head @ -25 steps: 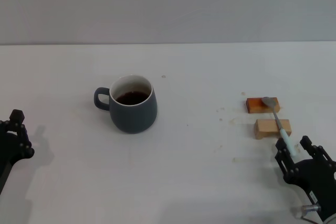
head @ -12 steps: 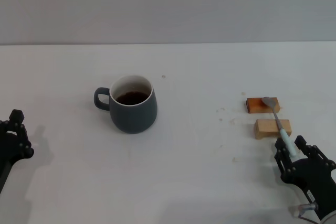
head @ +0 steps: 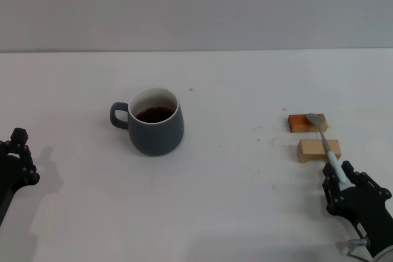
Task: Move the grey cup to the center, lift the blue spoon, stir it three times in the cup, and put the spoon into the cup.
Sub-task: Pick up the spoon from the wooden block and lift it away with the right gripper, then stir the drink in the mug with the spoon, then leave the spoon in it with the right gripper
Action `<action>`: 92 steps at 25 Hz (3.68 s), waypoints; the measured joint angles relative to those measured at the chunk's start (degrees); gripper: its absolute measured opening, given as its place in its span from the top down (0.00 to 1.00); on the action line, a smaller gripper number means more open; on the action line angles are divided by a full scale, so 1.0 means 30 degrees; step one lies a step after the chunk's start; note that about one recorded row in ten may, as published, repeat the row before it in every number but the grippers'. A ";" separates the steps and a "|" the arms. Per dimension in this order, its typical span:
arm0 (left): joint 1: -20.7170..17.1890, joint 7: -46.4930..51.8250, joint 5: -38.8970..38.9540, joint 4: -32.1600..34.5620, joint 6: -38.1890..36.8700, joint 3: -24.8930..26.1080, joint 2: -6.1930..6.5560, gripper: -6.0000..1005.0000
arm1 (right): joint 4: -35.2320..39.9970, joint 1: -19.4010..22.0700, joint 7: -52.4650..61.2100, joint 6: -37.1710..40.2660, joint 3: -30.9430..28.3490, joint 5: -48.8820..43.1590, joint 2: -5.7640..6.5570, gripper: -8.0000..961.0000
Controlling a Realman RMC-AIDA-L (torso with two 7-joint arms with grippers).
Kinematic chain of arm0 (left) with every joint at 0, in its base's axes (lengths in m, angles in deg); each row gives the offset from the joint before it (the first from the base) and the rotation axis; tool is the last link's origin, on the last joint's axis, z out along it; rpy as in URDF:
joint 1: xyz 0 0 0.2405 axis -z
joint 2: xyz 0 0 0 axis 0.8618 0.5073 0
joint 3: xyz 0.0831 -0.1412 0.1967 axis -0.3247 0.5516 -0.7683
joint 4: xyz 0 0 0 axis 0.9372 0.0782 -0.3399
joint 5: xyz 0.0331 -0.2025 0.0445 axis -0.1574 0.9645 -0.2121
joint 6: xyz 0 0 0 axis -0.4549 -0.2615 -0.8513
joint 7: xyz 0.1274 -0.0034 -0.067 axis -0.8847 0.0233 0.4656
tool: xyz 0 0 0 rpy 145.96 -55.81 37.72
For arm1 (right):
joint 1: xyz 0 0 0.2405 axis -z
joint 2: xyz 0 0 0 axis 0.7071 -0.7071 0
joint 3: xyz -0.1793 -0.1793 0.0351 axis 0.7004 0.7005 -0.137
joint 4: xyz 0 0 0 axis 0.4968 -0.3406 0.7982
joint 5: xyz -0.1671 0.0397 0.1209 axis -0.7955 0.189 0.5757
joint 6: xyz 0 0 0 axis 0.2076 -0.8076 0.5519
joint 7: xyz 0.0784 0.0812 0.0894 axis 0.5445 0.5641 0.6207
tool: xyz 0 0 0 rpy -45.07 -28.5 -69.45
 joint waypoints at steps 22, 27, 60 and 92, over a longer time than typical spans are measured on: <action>0.0023 -0.0047 0.0000 0.0026 0.0026 0.0001 0.0025 1.00 | -0.0135 0.0106 -0.0344 0.0263 -0.0632 0.0091 -0.0021 0.82; 0.0045 -0.0046 -0.0001 0.0031 -0.0017 0.0001 0.0031 1.00 | -0.2031 0.0141 -0.1790 0.1546 -0.0587 0.0046 0.0294 0.83; -0.0422 -0.0163 -0.0001 0.0259 -0.0907 0.0090 0.0031 1.00 | -1.6297 0.0892 -1.8845 -0.8980 -1.1903 -0.4617 0.2608 0.83; -0.0620 -0.0034 0.0089 0.0704 -0.1113 0.0135 0.0029 1.00 | -2.2953 -0.0414 -0.8826 -2.9031 -2.2938 -2.0424 0.0167 0.83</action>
